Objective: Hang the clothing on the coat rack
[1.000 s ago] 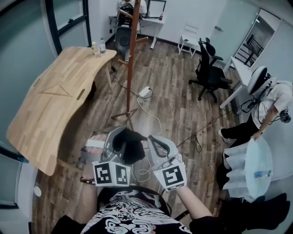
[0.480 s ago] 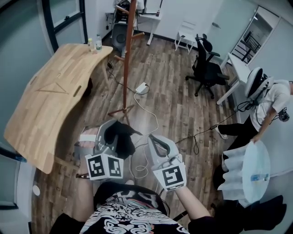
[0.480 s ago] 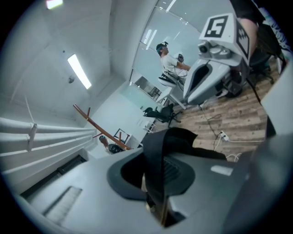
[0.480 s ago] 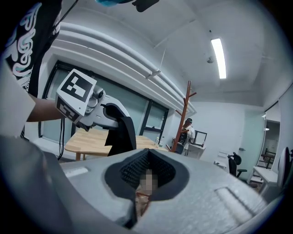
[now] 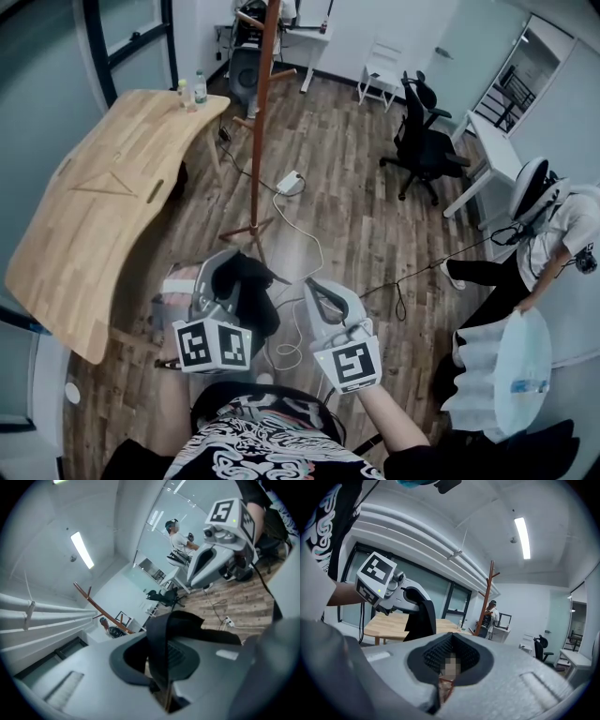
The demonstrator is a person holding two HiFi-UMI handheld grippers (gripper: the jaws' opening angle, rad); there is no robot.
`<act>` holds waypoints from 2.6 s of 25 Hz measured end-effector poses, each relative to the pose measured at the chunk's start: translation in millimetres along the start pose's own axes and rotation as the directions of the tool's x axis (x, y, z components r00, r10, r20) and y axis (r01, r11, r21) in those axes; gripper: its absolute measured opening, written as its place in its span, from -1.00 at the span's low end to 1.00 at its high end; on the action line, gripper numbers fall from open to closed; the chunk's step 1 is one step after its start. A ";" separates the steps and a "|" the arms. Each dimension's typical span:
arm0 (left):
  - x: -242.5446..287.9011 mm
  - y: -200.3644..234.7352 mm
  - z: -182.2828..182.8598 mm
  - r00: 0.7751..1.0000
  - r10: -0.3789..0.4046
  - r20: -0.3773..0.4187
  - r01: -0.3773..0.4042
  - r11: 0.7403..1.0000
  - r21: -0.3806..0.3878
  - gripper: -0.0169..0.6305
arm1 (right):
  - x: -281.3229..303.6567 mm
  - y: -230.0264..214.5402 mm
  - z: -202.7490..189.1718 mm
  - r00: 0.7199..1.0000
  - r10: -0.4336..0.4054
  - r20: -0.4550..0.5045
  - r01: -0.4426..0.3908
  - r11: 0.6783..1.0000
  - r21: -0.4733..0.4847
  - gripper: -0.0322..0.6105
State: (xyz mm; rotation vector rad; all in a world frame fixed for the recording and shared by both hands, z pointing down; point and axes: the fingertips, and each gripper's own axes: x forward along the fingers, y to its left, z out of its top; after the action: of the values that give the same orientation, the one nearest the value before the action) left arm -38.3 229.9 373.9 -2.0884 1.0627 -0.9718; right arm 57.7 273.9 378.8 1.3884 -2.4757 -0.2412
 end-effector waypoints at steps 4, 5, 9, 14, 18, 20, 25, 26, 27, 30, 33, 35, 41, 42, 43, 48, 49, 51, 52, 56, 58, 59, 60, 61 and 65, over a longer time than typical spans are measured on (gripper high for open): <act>19.9 12.7 -0.5 1.000 -0.004 0.017 0.005 1.000 -0.014 -0.86 | 20.9 -13.6 3.4 1.000 -0.004 0.004 0.004 1.000 -0.002 -0.90; 26.8 16.2 -1.1 1.000 -0.005 0.020 0.005 1.000 -0.014 -0.86 | 27.3 -17.6 2.5 1.000 -0.003 -0.001 0.003 1.000 -0.001 -0.90; 58.6 30.6 -2.1 1.000 -0.012 0.022 0.012 1.000 -0.008 -0.86 | 52.8 -38.5 -2.6 1.000 -0.009 -0.006 0.009 1.000 0.008 -0.90; 96.8 56.0 -6.3 0.999 -0.020 0.038 0.020 1.000 0.004 -0.86 | 92.7 -63.8 -11.6 0.999 -0.027 -0.035 0.028 0.999 0.033 -0.90; 127.3 75.7 -14.8 0.999 -0.029 0.040 0.029 1.000 0.009 -0.86 | 126.1 -73.4 -10.9 0.999 -0.009 -0.046 0.011 1.000 0.029 -0.90; 142.5 85.2 -18.0 0.998 -0.034 0.043 0.033 0.999 0.009 -0.86 | 141.4 -79.6 -10.7 0.999 -0.005 -0.047 0.006 0.999 0.032 -0.90; 175.9 110.2 -27.1 0.997 -0.047 0.059 0.046 0.999 0.018 -0.86 | 178.9 -93.2 -13.0 0.997 -0.002 -0.071 0.005 0.999 0.046 -0.90; 180.9 115.0 -29.2 0.997 -0.050 0.060 0.048 0.999 0.022 -0.86 | 185.8 -95.1 -13.1 0.997 -0.002 -0.075 0.006 0.999 0.049 -0.90; 185.7 120.0 -31.7 0.997 -0.051 0.061 0.050 0.998 0.025 -0.86 | 193.3 -97.2 -12.6 0.998 -0.003 -0.070 0.007 0.999 0.048 -0.90; 197.9 133.5 -41.7 0.997 -0.055 0.062 0.054 0.998 0.027 -0.86 | 216.8 -99.6 -11.9 0.998 0.000 -0.061 0.003 0.999 0.050 -0.90; 206.6 141.9 -51.4 0.996 -0.061 0.066 0.059 0.998 0.033 -0.86 | 236.2 -95.2 -13.0 0.998 0.010 -0.067 -0.006 0.998 0.057 -0.90; 213.7 148.4 -56.4 0.995 -0.062 0.073 0.059 0.998 0.038 -0.86 | 248.4 -92.8 -13.8 0.997 0.014 -0.081 -0.009 0.998 0.059 -0.90; 226.8 153.4 -65.8 0.993 -0.078 0.086 0.075 0.997 0.028 -0.86 | 268.5 -92.1 -17.7 0.994 0.025 -0.110 -0.021 0.999 0.044 -0.89; 229.0 153.6 -65.4 0.993 -0.079 0.089 0.076 0.997 0.029 -0.86 | 270.4 -94.2 -18.1 0.994 0.023 -0.107 -0.018 0.999 0.043 -0.89; 231.3 153.8 -64.5 0.992 -0.080 0.093 0.077 0.997 0.030 -0.86 | 272.1 -96.2 -18.8 0.994 0.020 -0.106 -0.016 0.999 0.042 -0.89; 239.8 156.0 -62.7 0.990 -0.092 0.108 0.089 0.996 0.029 -0.86 | 279.9 -100.3 -23.2 0.992 0.023 -0.123 -0.017 0.999 0.048 -0.89; 240.7 157.1 -62.6 0.990 -0.094 0.109 0.091 0.995 0.028 -0.86 | 281.4 -100.9 -23.5 0.992 0.024 -0.124 -0.018 0.999 0.052 -0.89; 243.7 158.6 -60.8 0.989 -0.095 0.111 0.093 0.995 0.031 -0.86 | 283.5 -103.9 -24.1 0.991 0.021 -0.129 -0.013 0.998 0.060 -0.89; 245.9 158.9 -59.6 0.989 -0.097 0.112 0.094 0.995 0.034 -0.86 | 284.5 -105.9 -24.7 0.991 0.018 -0.133 -0.010 0.998 0.065 -0.89; 255.1 157.7 -60.8 0.987 -0.109 0.116 0.106 0.994 0.037 -0.86 | 294.1 -109.1 -28.8 0.990 0.023 -0.136 -0.014 0.998 0.068 -0.82; 259.7 157.6 -62.5 0.987 -0.114 0.116 0.111 0.993 0.036 -0.86 | 299.3 -110.0 -31.4 0.989 0.026 -0.144 -0.016 0.998 0.068 -0.72; 262.6 158.9 -62.6 0.987 -0.114 0.117 0.110 0.993 0.036 -0.86 | 301.9 -111.4 -32.5 0.988 0.024 -0.155 -0.014 0.998 0.068 -0.72; 265.8 160.7 -62.5 0.986 -0.113 0.119 0.109 0.993 0.035 -0.86 | 304.9 -113.2 -33.5 0.986 0.022 -0.165 -0.012 0.998 0.064 -0.71; 269.1 162.4 -62.7 0.986 -0.112 0.122 0.108 0.994 0.034 -0.86 | 308.5 -115.0 -34.8 0.985 0.021 -0.171 -0.011 0.998 0.056 -0.71; 279.9 168.0 -67.3 0.985 -0.120 0.125 0.116 0.992 0.039 -0.86 | 327.4 -122.6 -40.4 0.986 0.020 -0.167 -0.014 0.999 0.041 -0.71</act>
State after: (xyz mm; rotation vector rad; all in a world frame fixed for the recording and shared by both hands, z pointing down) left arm -46.5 -103.3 377.7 -2.1769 0.8626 -0.8918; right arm 8.5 -69.5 437.7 1.3437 -2.3653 -0.0681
